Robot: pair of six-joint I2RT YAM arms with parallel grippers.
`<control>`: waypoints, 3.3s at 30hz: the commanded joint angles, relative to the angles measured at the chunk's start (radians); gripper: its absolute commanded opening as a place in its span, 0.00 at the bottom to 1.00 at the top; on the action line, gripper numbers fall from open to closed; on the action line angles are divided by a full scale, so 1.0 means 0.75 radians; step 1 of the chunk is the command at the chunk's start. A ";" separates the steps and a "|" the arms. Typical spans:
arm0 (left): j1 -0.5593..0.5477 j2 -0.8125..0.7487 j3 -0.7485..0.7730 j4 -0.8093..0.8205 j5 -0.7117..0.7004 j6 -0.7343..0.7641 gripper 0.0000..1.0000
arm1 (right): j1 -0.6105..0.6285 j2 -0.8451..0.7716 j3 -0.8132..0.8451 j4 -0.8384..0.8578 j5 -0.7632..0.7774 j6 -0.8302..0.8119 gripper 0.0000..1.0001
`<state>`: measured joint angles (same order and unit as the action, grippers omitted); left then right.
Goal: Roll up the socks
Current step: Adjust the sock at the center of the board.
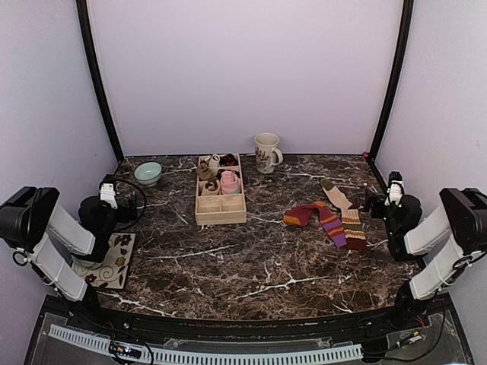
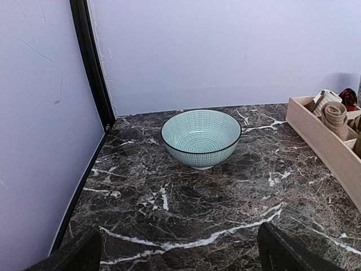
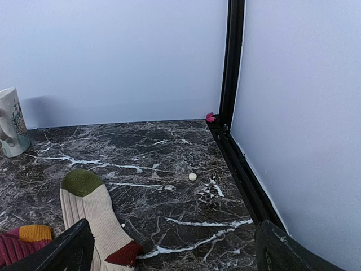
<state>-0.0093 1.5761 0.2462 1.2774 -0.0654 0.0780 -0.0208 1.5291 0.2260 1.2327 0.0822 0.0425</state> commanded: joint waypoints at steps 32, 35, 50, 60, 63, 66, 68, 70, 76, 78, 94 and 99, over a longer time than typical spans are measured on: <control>0.031 -0.346 0.900 -1.861 0.523 0.248 0.99 | 0.354 -0.397 0.799 -1.750 0.404 0.542 0.99; 0.031 -0.398 0.882 -1.920 0.547 0.278 0.98 | 0.543 -0.370 0.793 -1.778 0.486 0.536 0.95; 0.029 -0.588 0.817 -2.163 0.595 0.349 0.94 | 0.867 0.288 1.116 -1.962 0.573 0.438 0.75; 0.029 -0.598 0.833 -2.185 0.619 0.358 0.94 | 0.875 0.383 1.125 -1.923 0.571 0.434 0.58; 0.029 -0.600 0.827 -2.186 0.615 0.353 0.94 | 0.876 0.425 1.148 -1.920 0.560 0.416 0.50; 0.028 -0.612 0.819 -2.188 0.618 0.354 0.94 | 0.876 0.465 1.182 -1.927 0.564 0.395 0.46; 0.028 -0.621 0.817 -2.189 0.621 0.352 0.94 | 0.875 0.481 1.206 -1.935 0.567 0.384 0.42; 0.027 -0.626 0.816 -2.188 0.625 0.347 0.94 | 0.876 0.491 1.226 -1.941 0.565 0.376 0.37; 0.027 -0.629 0.827 -2.172 0.678 0.293 0.97 | 0.875 0.479 1.313 -1.987 0.525 0.372 0.09; 0.025 -0.622 0.830 -2.175 0.678 0.285 0.97 | 0.875 0.443 1.327 -1.997 0.504 0.402 0.01; -0.085 -0.573 0.881 -2.200 0.642 0.267 0.99 | 1.002 0.073 1.062 -2.088 0.629 1.027 0.00; -0.120 -0.555 0.896 -2.200 0.641 0.254 0.99 | 1.141 0.289 1.127 -2.174 0.529 1.051 0.39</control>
<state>-0.0841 1.1500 0.8860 -0.3542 0.4080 0.2832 0.7624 1.6413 1.0454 -0.3180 0.5282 0.7784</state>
